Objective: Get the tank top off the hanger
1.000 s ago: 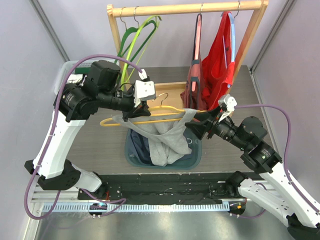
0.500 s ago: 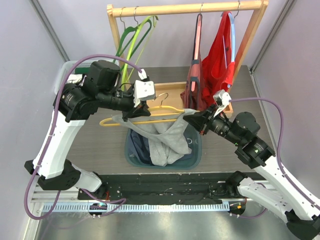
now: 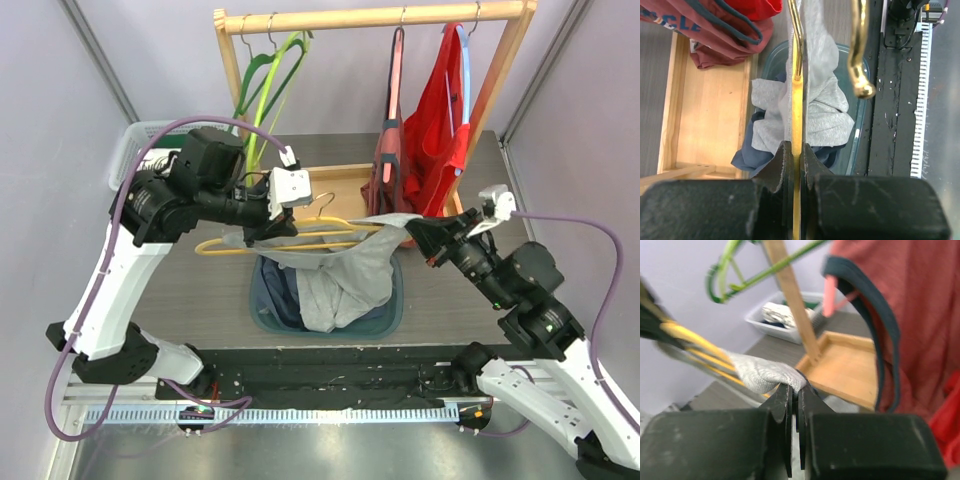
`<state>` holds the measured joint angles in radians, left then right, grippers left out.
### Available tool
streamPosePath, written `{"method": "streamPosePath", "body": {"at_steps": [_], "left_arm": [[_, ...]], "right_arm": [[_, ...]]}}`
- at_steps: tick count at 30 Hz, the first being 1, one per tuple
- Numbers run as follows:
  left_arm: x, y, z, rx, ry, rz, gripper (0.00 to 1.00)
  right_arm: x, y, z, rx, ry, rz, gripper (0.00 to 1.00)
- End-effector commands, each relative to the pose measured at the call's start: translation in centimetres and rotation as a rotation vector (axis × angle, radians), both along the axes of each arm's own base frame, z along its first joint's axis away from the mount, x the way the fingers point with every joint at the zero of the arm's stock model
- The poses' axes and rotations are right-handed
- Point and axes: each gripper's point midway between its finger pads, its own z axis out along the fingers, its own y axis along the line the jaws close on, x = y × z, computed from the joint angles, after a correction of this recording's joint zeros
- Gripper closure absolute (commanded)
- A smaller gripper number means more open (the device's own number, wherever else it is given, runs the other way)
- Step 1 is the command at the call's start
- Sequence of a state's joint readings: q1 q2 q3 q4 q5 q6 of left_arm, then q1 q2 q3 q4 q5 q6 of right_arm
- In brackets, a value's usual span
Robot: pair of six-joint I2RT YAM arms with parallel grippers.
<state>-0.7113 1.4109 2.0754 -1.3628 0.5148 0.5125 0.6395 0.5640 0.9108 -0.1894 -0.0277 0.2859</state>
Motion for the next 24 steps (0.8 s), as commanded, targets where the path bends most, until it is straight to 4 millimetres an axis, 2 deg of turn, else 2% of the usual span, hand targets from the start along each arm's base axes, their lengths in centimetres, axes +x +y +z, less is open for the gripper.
{"method": "streamPosePath", "body": {"at_steps": [1, 4, 5, 11, 18, 22, 24], "left_arm": [[-1.5, 1.3, 2.8, -0.055, -0.068, -0.001, 1.00], [-2.3, 1.8, 3.2, -0.058, -0.077, -0.016, 1.00], [-2.4, 1.9, 3.2, -0.055, -0.079, -0.022, 1.00], [-3.0, 2.9, 2.5, -0.019, -0.091, -0.032, 1.00], [-2.5, 3.4, 3.0, -0.017, -0.128, 0.004, 1.00], [-2.9, 3.4, 3.9, -0.039, -0.137, -0.002, 1.00], [-3.1, 3.4, 5.0, -0.066, -0.152, -0.003, 1.00]], "right_arm": [[3.6, -2.5, -3.5, -0.101, 0.135, -0.234, 0.99], [4.4, -3.7, -4.8, -0.143, 0.177, -0.314, 0.99], [4.8, -4.6, -4.9, -0.143, 0.184, -0.372, 0.99], [4.9, -6.7, -4.4, -0.136, 0.191, -0.480, 0.99], [5.0, -7.3, -5.8, -0.191, 0.255, -0.516, 0.99], [5.1, -7.2, -7.1, -0.235, 0.290, -0.512, 0.99], [5.2, -6.8, -8.0, -0.259, 0.312, -0.498, 0.99]]}}
